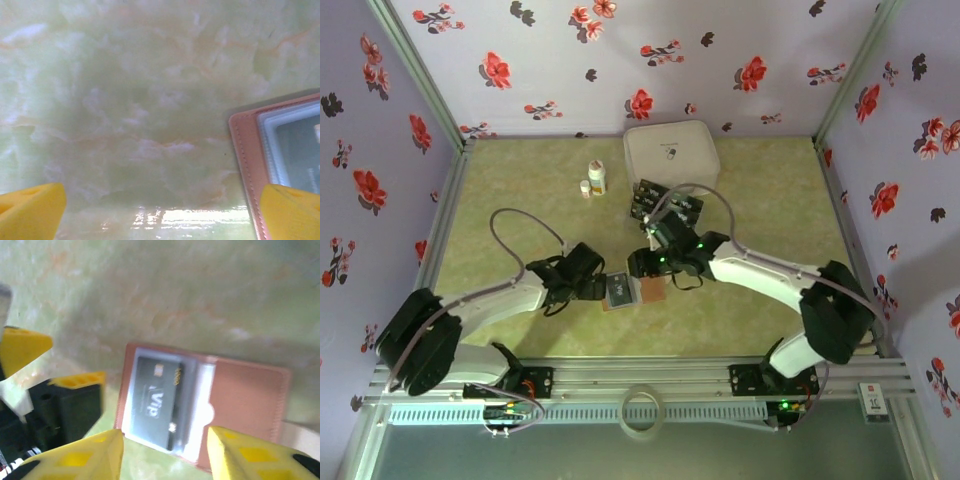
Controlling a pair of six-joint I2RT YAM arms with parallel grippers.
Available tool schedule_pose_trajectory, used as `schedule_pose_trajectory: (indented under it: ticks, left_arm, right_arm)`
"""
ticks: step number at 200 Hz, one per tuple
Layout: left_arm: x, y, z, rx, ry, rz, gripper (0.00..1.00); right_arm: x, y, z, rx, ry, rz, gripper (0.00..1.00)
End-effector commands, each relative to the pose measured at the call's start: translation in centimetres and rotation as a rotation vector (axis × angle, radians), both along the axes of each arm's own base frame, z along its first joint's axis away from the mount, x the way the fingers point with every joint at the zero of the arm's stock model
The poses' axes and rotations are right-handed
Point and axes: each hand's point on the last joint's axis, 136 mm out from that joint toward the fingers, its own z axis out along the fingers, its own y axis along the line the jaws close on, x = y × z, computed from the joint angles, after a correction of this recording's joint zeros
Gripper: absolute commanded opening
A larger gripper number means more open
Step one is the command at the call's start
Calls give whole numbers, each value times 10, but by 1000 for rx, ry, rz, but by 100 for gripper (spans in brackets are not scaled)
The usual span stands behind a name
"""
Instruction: Put the credit cards into the card holder
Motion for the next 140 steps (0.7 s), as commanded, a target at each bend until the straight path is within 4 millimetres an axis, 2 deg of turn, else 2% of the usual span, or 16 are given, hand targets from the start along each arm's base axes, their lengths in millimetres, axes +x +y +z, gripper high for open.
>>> schedule_pose_trajectory:
  ticks: [1,20,37,74,104,140]
  left_arm:
    - [6,8,25,-8,-63,11,100]
    - [7,6,36,-74,-104,10,100]
    - [6,1,41,-148,-122,10,100]
    - [3,-11,37,-249,-105,-3,100]
    - [2,-20,30,-291,-83,-10,100]
    - [2,-29,23,-328,-64,-20,100]
  right_arm:
    - [10,-45,-10,-111,-32,-100,52]
    - [16,-65,-15,-136,-39,-143,54]
    - [18,-74,-24,-173,-35,-152,54]
    - [16,-70,-48,-191,10,-127,53]
    - [16,-67,-62,-196,33,-121,46]
    - [14,-73,-76,-225,43,-125,39]
